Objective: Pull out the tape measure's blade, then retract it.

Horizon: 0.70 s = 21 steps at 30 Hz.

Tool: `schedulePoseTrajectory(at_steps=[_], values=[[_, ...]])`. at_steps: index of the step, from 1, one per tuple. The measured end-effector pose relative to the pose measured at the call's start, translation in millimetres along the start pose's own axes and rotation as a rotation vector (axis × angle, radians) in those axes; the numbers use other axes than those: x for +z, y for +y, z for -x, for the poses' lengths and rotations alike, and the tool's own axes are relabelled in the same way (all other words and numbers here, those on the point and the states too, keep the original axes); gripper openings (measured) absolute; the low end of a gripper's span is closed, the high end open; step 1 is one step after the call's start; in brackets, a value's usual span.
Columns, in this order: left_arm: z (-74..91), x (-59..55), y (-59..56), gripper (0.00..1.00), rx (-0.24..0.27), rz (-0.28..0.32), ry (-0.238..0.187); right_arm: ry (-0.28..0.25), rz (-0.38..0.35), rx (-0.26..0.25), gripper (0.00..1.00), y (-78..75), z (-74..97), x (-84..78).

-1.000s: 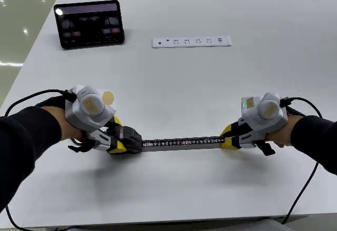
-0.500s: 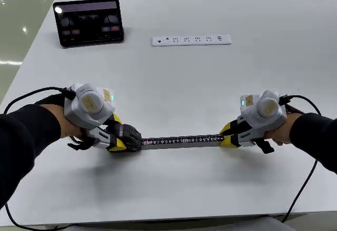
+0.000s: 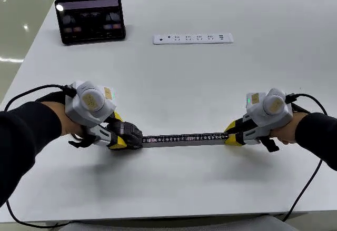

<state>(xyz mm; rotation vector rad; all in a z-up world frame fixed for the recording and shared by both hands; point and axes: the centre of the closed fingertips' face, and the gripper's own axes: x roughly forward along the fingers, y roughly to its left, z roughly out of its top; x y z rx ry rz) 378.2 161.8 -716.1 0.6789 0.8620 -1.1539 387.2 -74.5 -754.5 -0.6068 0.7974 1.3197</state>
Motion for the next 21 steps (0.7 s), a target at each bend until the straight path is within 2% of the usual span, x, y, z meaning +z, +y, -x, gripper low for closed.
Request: schedulePoseTrajectory(at_steps=[4,9,10,15,18,19,21], values=[[-0.3,0.3,0.0,0.32,0.002,0.000,-0.001,0.001,0.000,0.000,0.09,0.3,-0.7,0.2],[-2.2,3.4,2.5,0.32,0.015,0.023,-0.035,0.007,0.018,-0.005,0.11,-0.8,-1.7,1.8],[-2.6,3.7,1.8,0.33,0.022,0.012,-0.044,0.011,0.014,-0.017,0.11,-3.5,-0.7,1.1],[-1.5,3.9,3.3,0.33,0.040,0.022,-0.064,0.019,0.017,-0.032,0.11,-6.5,-1.7,2.3],[-0.9,1.8,1.4,0.36,0.029,0.033,-0.064,0.025,0.023,-0.037,0.13,-5.8,-2.8,3.8],[-0.8,1.2,1.2,0.37,0.030,0.036,-0.065,0.026,0.024,-0.037,0.14,-5.0,-3.3,4.6],[0.0,-1.1,1.6,0.40,0.040,0.034,-0.066,0.026,0.030,-0.043,0.25,-4.4,-5.1,7.2]])
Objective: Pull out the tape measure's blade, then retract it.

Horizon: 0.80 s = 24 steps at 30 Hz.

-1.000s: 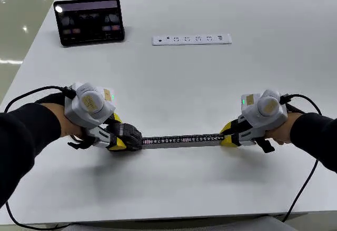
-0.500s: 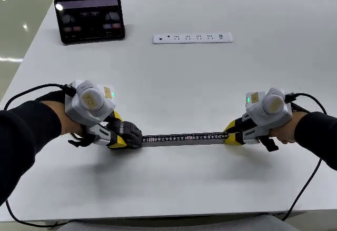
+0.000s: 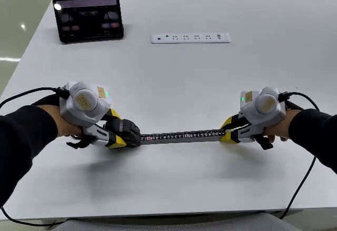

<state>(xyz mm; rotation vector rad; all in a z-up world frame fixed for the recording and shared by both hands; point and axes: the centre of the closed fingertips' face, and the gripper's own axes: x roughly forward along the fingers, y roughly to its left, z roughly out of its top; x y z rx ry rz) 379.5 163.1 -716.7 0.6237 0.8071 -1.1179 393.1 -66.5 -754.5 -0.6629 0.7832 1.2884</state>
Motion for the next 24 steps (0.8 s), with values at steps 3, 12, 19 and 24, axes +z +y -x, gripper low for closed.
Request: schedulePoseTrajectory(at_steps=[3,12,19,24], values=[[3.8,0.6,4.3,0.49,0.027,0.036,-0.026,-0.008,0.006,-0.011,0.31,-0.7,0.3,4.3],[30.5,-0.5,29.6,0.99,0.201,0.280,-0.211,-0.102,-0.131,-0.125,0.53,-10.5,24.8,11.6],[56.5,-25.7,34.4,1.00,0.278,0.539,-0.319,-0.191,-0.208,-0.236,0.71,-5.2,56.0,7.0],[77.5,-42.5,23.0,1.00,0.385,0.536,-0.349,-0.250,-0.258,-0.328,0.75,3.6,85.7,-4.4]])
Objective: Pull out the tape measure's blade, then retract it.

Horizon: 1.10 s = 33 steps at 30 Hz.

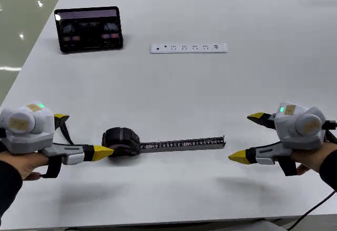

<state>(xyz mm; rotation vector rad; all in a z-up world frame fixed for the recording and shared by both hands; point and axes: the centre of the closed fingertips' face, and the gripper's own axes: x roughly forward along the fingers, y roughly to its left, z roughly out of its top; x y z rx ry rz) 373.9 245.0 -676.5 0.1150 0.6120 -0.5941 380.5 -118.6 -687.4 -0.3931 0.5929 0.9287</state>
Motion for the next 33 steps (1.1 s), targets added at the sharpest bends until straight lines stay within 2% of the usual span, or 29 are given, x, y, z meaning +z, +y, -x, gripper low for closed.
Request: schedulePoseTrajectory(at_steps=[2,6,8,10,12,16,18,23,28,33], values=[[8.2,-3.6,-4.4,1.00,0.006,0.018,-0.010,-0.016,-0.029,-0.027,0.77,0.3,12.3,-1.7],[22.5,-5.8,-5.6,1.00,0.051,0.069,-0.060,-0.044,-0.081,-0.074,0.81,2.0,34.3,-8.2],[30.3,-13.7,-8.4,1.00,0.044,0.085,-0.060,-0.054,-0.108,-0.093,0.85,6.0,44.7,-13.1],[38.3,-23.1,-8.1,1.00,0.049,0.072,-0.037,-0.046,-0.108,-0.097,0.88,13.5,53.1,-20.3],[49.0,-25.2,-6.1,1.00,0.053,0.070,-0.038,-0.031,-0.113,-0.104,0.93,19.9,60.2,-28.8],[65.8,-25.1,-0.6,1.00,0.066,0.062,-0.058,0.000,-0.114,-0.123,0.99,25.2,72.3,-48.3],[72.3,-25.5,-0.3,1.00,0.066,0.062,-0.069,-0.009,-0.133,-0.127,1.00,23.7,78.4,-56.0],[76.3,-35.2,1.9,1.00,0.068,0.060,-0.060,-0.006,-0.170,-0.135,1.00,25.7,88.3,-62.2],[74.3,-32.2,3.3,1.00,0.072,0.063,-0.065,-0.003,-0.165,-0.151,1.00,23.0,92.8,-62.6],[69.5,-29.7,-0.5,1.00,0.066,0.052,-0.066,0.007,-0.141,-0.145,1.00,22.8,93.7,-61.9]])
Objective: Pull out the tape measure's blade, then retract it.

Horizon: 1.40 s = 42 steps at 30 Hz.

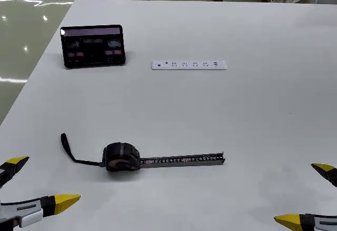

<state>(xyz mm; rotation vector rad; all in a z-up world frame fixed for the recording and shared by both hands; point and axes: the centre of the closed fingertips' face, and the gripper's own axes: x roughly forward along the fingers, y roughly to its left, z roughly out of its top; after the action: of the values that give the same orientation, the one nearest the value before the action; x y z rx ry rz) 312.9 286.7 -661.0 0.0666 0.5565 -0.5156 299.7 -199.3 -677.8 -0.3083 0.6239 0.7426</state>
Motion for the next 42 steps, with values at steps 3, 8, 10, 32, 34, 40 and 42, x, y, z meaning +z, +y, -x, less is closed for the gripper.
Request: schedulePoseTrajectory(at_steps=[3,8,10,32,34,40,42], values=[[-2.1,0.5,-3.4,1.00,-0.005,-0.001,-0.004,0.013,0.013,0.004,1.00,-0.1,-0.2,-1.6],[-6.4,-0.2,-9.2,1.00,-0.017,-0.020,0.013,0.030,0.038,0.010,1.00,0.5,1.6,-3.2],[-7.1,0.4,-9.9,1.00,-0.017,-0.020,0.015,0.033,0.031,0.011,1.00,-0.4,2.7,-4.4],[-18.2,10.5,-23.2,1.00,-0.006,0.038,0.022,0.061,0.025,0.004,1.00,-1.1,3.9,-3.1],[-21.8,15.4,-24.0,1.00,0.013,0.053,0.023,0.064,0.028,0.014,1.00,-0.3,3.1,-2.1],[-42.2,38.9,-35.5,1.00,0.073,0.056,0.034,0.072,0.072,0.014,1.00,-6.8,-1.9,10.8],[-52.2,48.1,-38.8,1.00,0.101,0.071,0.036,0.081,0.096,0.022,1.00,-8.0,-7.3,17.0]])
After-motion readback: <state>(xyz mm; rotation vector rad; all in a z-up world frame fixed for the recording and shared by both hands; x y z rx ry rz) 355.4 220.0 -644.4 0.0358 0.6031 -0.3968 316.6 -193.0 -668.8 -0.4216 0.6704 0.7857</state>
